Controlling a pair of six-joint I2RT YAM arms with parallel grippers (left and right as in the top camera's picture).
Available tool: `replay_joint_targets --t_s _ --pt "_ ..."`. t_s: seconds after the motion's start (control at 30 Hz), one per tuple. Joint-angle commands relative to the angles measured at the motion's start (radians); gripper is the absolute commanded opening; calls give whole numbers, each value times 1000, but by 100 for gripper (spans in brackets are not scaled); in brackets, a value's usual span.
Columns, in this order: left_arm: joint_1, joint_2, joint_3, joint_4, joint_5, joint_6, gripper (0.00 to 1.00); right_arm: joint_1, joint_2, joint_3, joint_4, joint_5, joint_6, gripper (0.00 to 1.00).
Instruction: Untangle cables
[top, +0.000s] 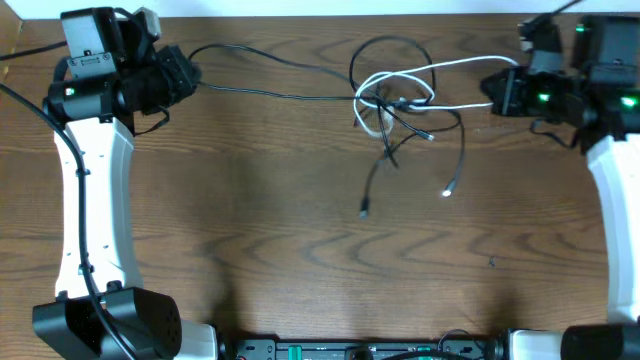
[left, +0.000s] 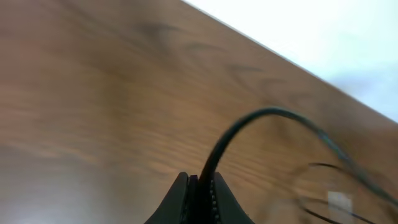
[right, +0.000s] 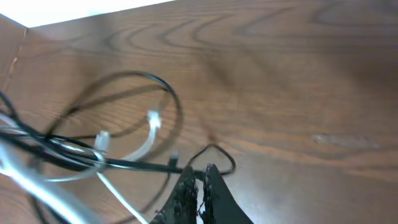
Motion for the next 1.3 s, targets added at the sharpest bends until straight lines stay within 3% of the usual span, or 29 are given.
replay_joint_targets --t_s 0.0,0.13,0.53,1.07,1.27 --pt "11 -9 10 -24 -296 35 7 -36 -11 3 -23 2 -17 1" --pt "11 -5 10 -51 -415 36 7 -63 -10 3 -38 2 -24 1" --pt "20 50 10 -70 -532 77 7 -204 -9 3 -80 47 -11 1" --pt "54 100 10 -74 -530 124 7 -245 19 3 -98 46 -35 1" --pt "54 101 10 -72 -530 126 8 -358 20 3 -65 51 -4 1"
